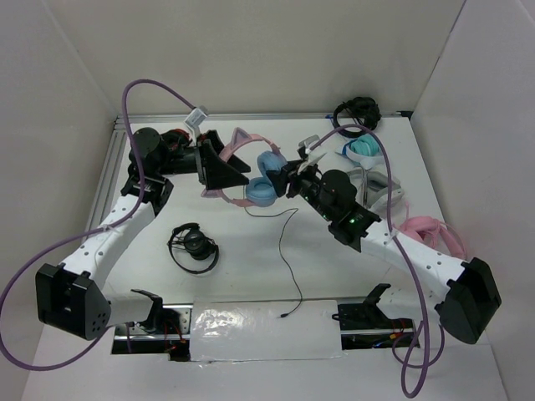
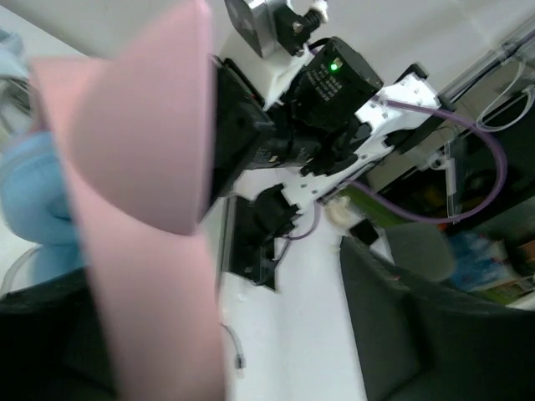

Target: Wrap the headphones

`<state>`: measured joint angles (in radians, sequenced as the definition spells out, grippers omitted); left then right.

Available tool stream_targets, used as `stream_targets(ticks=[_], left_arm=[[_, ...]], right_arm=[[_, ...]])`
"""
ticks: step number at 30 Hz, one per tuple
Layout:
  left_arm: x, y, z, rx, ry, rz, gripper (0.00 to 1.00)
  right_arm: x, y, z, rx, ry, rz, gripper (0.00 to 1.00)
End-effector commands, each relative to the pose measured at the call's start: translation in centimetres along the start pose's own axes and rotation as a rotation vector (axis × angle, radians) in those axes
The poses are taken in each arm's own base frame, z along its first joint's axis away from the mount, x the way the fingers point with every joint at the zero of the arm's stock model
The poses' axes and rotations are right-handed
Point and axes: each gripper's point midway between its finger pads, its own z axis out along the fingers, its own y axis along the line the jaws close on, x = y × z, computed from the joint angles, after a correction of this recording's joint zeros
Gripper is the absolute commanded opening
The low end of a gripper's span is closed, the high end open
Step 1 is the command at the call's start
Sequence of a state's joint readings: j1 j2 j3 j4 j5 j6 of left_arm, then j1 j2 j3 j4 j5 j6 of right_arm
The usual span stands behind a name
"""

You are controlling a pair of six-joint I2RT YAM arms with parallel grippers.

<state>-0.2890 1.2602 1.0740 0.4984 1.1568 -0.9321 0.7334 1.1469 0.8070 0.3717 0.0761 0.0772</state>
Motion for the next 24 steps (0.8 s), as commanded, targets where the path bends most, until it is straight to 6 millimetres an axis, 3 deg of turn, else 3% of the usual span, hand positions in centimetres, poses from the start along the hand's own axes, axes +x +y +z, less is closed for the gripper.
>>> stream_targets(ticks=[1, 7, 10, 11, 13, 16, 18, 22, 24], left_arm=[[-0.6, -0.8, 0.4, 0.009, -0.002, 0.093, 0.99], [-1.0, 2.4, 0.9, -0.166, -0.043, 0.141, 0.99], [-1.8, 5.7, 1.2, -0.347, -0.087, 0.217, 0.99], [-1.6, 6.8, 1.0, -0.413, -0.089, 0.207, 0.99], [-1.9, 9.4, 0.3, -0.557, -0.123, 0.206, 0.99], [-1.6, 11.1, -0.1, -0.627, -0.119, 0.204, 0.98], [-1.6, 11.1, 0.3, -0.62, -0.11, 0.221, 0.91], [-1.1, 12.8, 0.3, -0.677, -0.098, 0.222, 0.55], [-0.9, 13.4, 0.3, -0.685, -0.086, 0.228, 0.42]], right_arm=[[-5.6, -1.1, -0.5, 0.1, -0.111, 0.065, 0.0], [-4.3, -2.7, -1.7, 0.213, 0.048, 0.063, 0.0], [-3.9, -2.9, -2.6, 0.236, 0.089, 0.072, 0.0], [-4.5, -3.0, -2.8, 0.242, 0.09, 0.072, 0.0], [-3.9, -3.6, -3.6, 0.283, 0.145, 0.066, 0.0], [-3.3, -3.3, -4.4, 0.268, 0.215, 0.024, 0.0], [-2.9, -2.7, -4.6, 0.243, 0.24, 0.003, 0.0], [-3.1, -0.8, -5.5, 0.112, 0.27, -0.027, 0.0], [-3.7, 0.0, -6.1, 0.06, 0.267, -0.014, 0.0]])
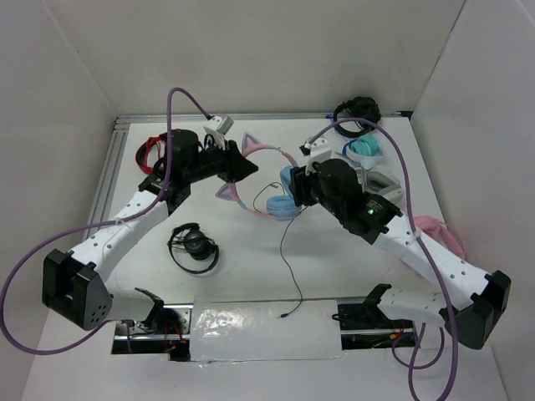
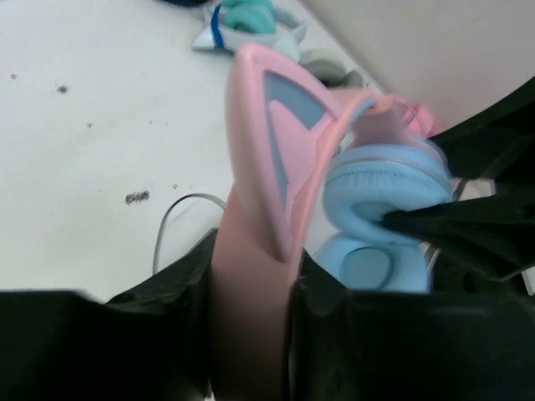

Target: Wrap the headphones

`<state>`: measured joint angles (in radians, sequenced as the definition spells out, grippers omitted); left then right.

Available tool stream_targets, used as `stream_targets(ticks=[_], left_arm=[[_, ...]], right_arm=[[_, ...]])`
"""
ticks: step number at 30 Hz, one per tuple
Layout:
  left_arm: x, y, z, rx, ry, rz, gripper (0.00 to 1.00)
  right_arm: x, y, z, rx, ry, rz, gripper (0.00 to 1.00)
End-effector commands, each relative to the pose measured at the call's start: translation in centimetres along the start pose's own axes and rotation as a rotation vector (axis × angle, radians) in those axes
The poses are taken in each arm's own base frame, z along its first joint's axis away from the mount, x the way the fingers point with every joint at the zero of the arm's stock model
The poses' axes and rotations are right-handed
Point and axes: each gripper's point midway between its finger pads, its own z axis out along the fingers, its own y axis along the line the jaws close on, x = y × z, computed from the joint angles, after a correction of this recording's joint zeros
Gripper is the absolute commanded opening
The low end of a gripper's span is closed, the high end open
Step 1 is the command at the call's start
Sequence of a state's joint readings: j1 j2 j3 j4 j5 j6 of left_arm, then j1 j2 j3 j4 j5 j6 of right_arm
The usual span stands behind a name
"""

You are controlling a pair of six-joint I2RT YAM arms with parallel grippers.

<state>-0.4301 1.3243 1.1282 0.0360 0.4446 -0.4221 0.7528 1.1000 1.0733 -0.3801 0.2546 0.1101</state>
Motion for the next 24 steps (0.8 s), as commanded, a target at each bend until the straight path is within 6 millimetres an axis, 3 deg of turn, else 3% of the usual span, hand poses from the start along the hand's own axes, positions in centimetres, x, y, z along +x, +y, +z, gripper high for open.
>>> stream_targets(ticks=[1, 4, 6, 11, 14, 19, 21, 22, 23, 24], left_arm=[[-1.9, 0.6, 0.3, -0.043, -0.052, 0.077, 0.25], [-1.6, 0.1, 0.2, -0.013, -0.056, 0.078, 0.05], [-1.8, -0.8, -0.3, 0.026, -0.069, 0.094, 0.0], [-1.7, -2.2, -1.2, 0.092, -0.096, 0.123, 0.0], [-1.8, -3.6, -2.0, 0.148, -0.102, 0.116, 0.0], [-2.2, -6.7, -3.4, 0.277, -0.091, 0.082, 0.0], [-2.4, -7.9, -4.1, 0.318, -0.093, 0.084, 0.0], [-2.5, -8.0, -4.3, 0.324, -0.093, 0.08, 0.0], [-2.8, -8.4, -4.6, 0.335, -0.102, 0.092, 0.0], [-2.6, -8.6, -4.7, 0.345, -0.098, 0.092, 0.0]], right_arm=[[-5.4, 3.1, -4.2, -0.212, -0.131, 0.014, 0.0], [-6.0, 3.9, -5.3, -0.3, -0.134, 0.046, 0.0], [-6.3, 3.7, -5.7, -0.313, -0.141, 0.069, 0.0], [-6.2, 1.8, -5.2, -0.214, -0.157, 0.11, 0.0], [-5.4, 1.9, -4.3, -0.215, -0.144, 0.096, 0.0], [-4.4, 2.1, -2.5, -0.211, -0.13, 0.07, 0.11], [-4.2, 2.1, -2.0, -0.212, -0.134, 0.058, 0.23], [-4.2, 2.2, -1.9, -0.212, -0.139, 0.057, 0.45], [-4.0, 2.3, -1.7, -0.219, -0.137, 0.042, 0.57], [-4.3, 2.5, -1.5, -0.226, -0.151, 0.043, 0.62]])
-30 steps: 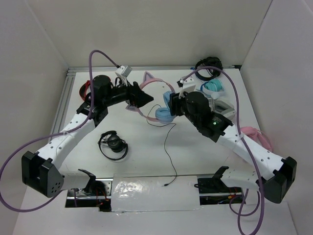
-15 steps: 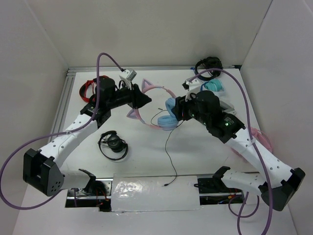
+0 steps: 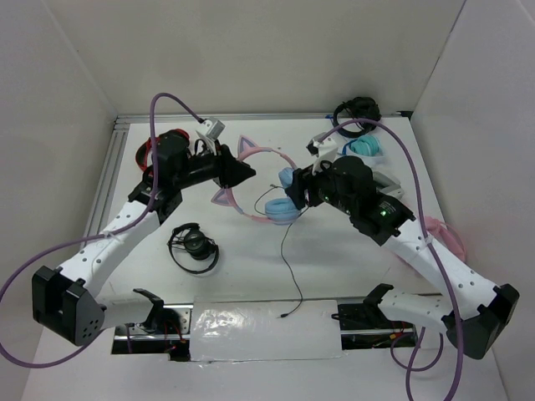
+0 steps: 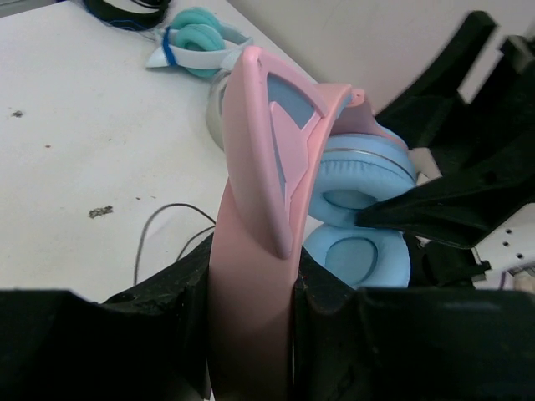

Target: Wrap the headphones

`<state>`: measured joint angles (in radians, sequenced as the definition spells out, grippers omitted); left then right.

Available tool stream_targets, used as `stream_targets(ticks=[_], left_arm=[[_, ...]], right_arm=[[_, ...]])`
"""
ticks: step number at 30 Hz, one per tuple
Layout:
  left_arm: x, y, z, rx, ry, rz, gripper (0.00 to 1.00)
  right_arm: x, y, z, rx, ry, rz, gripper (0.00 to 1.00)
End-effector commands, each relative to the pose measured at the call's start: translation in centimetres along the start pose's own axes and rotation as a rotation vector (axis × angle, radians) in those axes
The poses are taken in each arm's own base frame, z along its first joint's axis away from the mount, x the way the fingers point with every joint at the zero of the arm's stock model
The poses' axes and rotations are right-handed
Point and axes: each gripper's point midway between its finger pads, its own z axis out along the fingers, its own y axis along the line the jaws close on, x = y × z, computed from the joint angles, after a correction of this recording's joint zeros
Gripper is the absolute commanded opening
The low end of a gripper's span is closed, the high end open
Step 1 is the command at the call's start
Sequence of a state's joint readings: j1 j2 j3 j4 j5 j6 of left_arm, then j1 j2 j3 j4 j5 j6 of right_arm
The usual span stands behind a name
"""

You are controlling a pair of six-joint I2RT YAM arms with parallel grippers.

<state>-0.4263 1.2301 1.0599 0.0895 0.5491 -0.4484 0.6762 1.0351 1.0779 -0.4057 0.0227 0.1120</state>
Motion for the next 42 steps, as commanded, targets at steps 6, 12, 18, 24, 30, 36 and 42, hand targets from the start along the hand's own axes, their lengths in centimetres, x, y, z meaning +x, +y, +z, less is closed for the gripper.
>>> stream_targets(ticks=[6, 12, 18, 24, 30, 36, 42], left_arm=[[-2.5, -6.7, -2.5, 0.251, -0.066, 0.088, 0.0], [-2.7, -6.6, -2.5, 0.233, -0.072, 0.078, 0.0], [-3.9, -4.3, -1.6, 0.085, -0.122, -0.02, 0.0], [-4.0, -3.4, -0.9, 0.029, -0.141, -0.053, 0.0], [-4.4, -2.7, -0.7, -0.04, -0.176, -0.052, 0.0], [-4.3, -2.7, -0.4, -0.056, -0.178, -0.032, 0.0], [-4.1, -3.0, -0.3, -0.046, -0.172, -0.025, 0.0]], right_arm=[[-4.3, 1.5, 1.8, -0.063, -0.184, -0.001, 0.95], [-4.5, 1.0, 2.5, -0.018, -0.168, -0.003, 0.89], [-3.0, 0.2, 2.5, 0.072, -0.095, 0.033, 0.9], [-2.1, 0.2, 2.9, 0.167, -0.054, 0.036, 0.94], [-2.4, -0.1, 2.9, 0.223, -0.054, 0.096, 0.89], [-2.0, -0.6, 2.8, 0.271, -0.044, 0.069, 0.9], [-3.1, -0.7, 2.2, 0.279, -0.101, 0.087, 0.21]])
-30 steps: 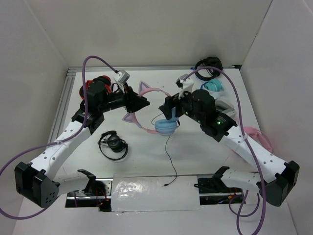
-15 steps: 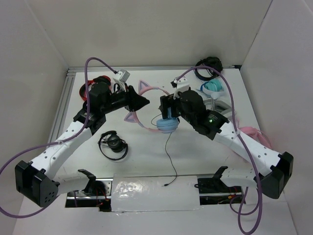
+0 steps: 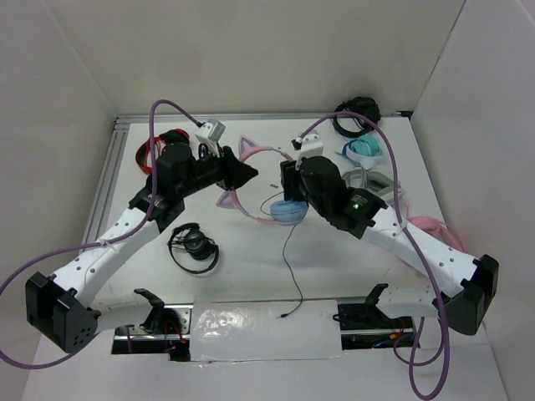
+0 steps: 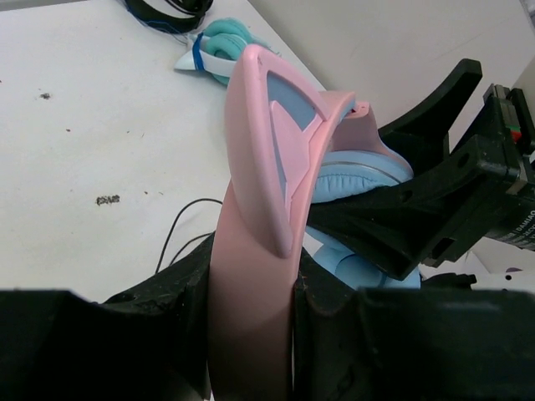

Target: Wrap the headphones

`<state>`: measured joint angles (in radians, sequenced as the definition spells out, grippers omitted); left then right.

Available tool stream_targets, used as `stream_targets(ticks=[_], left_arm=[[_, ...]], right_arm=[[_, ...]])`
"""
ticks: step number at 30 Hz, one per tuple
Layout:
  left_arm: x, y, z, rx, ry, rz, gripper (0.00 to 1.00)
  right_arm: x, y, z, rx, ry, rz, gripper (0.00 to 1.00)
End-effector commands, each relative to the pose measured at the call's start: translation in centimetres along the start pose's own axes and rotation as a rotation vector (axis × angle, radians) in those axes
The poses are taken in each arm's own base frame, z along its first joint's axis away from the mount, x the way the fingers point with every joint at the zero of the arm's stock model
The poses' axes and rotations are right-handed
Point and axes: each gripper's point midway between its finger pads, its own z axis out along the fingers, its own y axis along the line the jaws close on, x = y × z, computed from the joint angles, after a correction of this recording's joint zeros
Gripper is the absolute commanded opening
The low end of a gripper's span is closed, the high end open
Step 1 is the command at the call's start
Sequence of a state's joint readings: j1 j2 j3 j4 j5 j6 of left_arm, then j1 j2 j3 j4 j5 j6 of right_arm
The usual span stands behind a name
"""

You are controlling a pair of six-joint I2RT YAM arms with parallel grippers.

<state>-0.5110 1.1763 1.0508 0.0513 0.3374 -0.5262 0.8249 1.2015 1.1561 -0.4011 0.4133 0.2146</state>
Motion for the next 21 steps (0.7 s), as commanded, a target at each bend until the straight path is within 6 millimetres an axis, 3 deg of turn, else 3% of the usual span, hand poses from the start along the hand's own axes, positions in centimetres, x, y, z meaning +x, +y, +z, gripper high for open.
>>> stream_targets(ticks=[1, 2, 3, 4, 5, 7, 8, 12, 16, 19, 21], left_arm=[[-3.5, -2.6, -0.3, 0.084, -0.115, 0.033, 0.02], [-3.5, -2.8, -0.4, 0.095, -0.114, 0.046, 0.11], [-3.3, -2.8, -0.4, 0.101, -0.109, 0.051, 0.37], [-3.2, -3.2, -0.6, 0.119, -0.107, 0.068, 0.46], [-3.2, -3.3, -0.7, 0.125, -0.105, 0.075, 0.66], [-2.7, -3.5, -0.9, 0.144, -0.096, 0.114, 0.95], [-2.5, -3.4, -0.9, 0.143, -0.091, 0.125, 0.99], [-1.8, -2.3, -1.8, 0.091, -0.09, 0.164, 0.99], [-3.2, -1.1, -4.4, -0.023, -0.18, 0.186, 0.99], [-2.9, -0.9, -6.6, -0.045, -0.216, 0.215, 0.99], [-1.6, -0.9, -8.0, -0.039, -0.23, 0.23, 0.99]], right_arm=[[-3.7, -0.6, -1.1, 0.041, -0.124, 0.087, 0.0], [-3.9, -0.8, -1.3, 0.053, -0.132, 0.098, 0.0], [-4.1, -1.0, -1.4, 0.065, -0.135, 0.095, 0.0], [-4.4, -1.5, -1.6, 0.085, -0.145, 0.095, 0.0], [-4.7, -1.7, -1.7, 0.095, -0.155, 0.094, 0.0], [-5.4, -2.4, -2.2, 0.121, -0.18, 0.082, 0.0], [-5.8, -2.8, -2.4, 0.141, -0.192, 0.082, 0.0], [-7.5, -5.4, -3.5, 0.228, -0.21, 0.091, 0.0], [-9.1, -7.6, -4.4, 0.264, -0.23, 0.113, 0.0], [-11.0, -8.8, -5.6, 0.279, -0.262, 0.129, 0.0], [-12.8, -8.5, -6.6, 0.231, -0.291, 0.135, 0.0]])
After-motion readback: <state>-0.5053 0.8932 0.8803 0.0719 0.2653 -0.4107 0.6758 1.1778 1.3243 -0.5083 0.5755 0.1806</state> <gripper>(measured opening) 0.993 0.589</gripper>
